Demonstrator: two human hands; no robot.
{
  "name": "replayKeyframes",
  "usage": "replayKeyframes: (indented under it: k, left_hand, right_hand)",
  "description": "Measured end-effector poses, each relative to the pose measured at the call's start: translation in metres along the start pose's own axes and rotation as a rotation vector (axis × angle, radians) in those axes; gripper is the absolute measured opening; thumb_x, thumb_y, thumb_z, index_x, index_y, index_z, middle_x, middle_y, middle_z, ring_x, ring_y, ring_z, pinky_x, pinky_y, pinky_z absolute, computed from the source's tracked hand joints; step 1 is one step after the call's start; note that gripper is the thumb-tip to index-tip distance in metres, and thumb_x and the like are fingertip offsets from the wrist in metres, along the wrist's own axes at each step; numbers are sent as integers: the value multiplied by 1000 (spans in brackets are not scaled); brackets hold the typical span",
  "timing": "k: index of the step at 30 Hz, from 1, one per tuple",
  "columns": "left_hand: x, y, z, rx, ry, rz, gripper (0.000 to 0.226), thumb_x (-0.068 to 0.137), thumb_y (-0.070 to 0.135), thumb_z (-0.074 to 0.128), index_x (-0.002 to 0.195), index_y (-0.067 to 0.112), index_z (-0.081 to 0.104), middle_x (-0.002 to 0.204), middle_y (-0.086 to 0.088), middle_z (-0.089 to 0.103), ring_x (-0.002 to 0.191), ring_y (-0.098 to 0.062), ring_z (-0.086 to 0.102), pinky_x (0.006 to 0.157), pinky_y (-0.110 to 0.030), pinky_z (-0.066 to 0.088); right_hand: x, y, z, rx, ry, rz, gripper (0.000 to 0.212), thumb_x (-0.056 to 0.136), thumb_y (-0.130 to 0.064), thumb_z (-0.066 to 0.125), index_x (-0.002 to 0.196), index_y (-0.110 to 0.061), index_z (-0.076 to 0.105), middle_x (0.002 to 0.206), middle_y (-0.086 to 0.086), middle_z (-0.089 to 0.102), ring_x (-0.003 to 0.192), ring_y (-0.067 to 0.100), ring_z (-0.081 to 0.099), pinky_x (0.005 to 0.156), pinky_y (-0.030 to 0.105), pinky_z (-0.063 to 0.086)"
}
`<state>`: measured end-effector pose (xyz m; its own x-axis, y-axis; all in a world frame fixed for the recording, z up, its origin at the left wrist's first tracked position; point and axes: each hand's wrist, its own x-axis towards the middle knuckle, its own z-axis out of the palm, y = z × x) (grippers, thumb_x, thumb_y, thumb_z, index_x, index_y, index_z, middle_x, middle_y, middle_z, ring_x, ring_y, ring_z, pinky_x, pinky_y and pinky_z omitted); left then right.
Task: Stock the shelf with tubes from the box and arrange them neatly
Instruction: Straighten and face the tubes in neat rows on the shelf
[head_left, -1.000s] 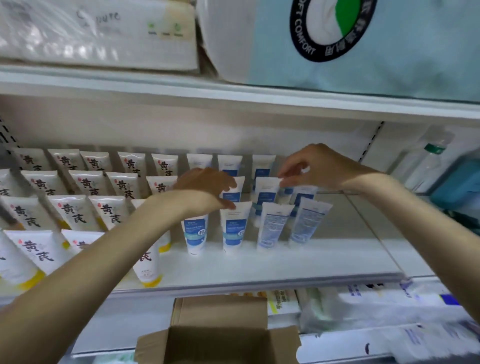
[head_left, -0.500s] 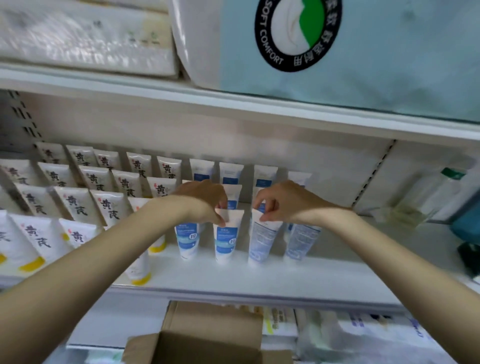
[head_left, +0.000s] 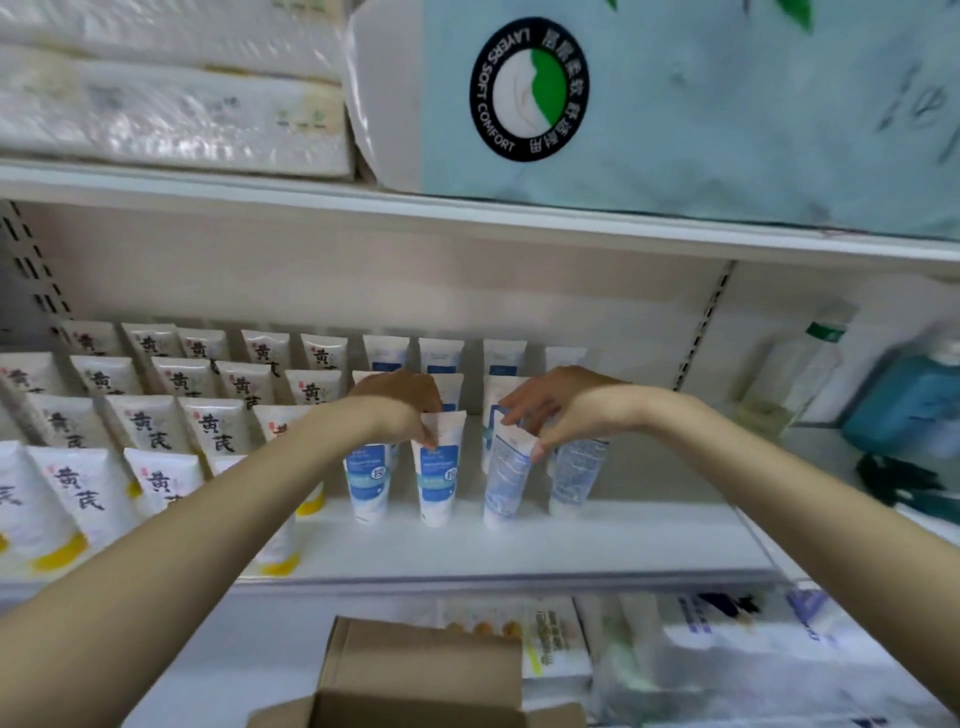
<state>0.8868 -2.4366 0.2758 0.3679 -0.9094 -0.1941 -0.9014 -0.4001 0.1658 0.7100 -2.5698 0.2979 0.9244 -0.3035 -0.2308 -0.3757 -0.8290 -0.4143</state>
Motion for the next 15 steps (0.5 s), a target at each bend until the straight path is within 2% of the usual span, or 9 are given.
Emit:
replayKeyframes:
  k: [4,6,8,11,15]
  left_hand:
    - [2,1,0,1,14,-2,52,79,36,72,125,21,52,128,0,55,110,-20,55,91,-32,49]
    - [4,1,1,0,18,-1,53,78,36,73,124,20,53,127,-1,56,109,-21,55,90,-31,49]
    - [4,1,1,-9,19,-13,53,78,35,73,124,20,52,127,-1,56,109,-21,55,88,-29,49]
    - [2,2,2,-19,26,-26,53,79,35,72,126,21,51,128,0,54,110,-21,54,89,-29,47]
    - [-1,4,4,-16,49,-31,53,78,36,73,126,23,52,128,0,55,108,-21,55,89,-30,49]
  right_hand:
    - [-3,4,-1,-8,-2,43,48,74,-21,78,119,-25,62,126,-1,62,100,10,65,93,34,52]
    - [-3,4,1,-5,39,58,43,74,-22,79,114,-23,65,123,2,64,98,14,66,91,36,53]
    - [-2,1,4,-11,86,52,35,72,-26,80,105,-25,67,118,-1,66,97,15,66,89,38,53]
    - [-1,-7,5,-60,134,34,33,71,-33,81,99,-19,69,97,-11,62,94,16,63,87,35,53]
    - [3,-9,8,-139,163,43,37,71,-41,79,94,-14,67,96,-1,60,88,18,60,79,33,52]
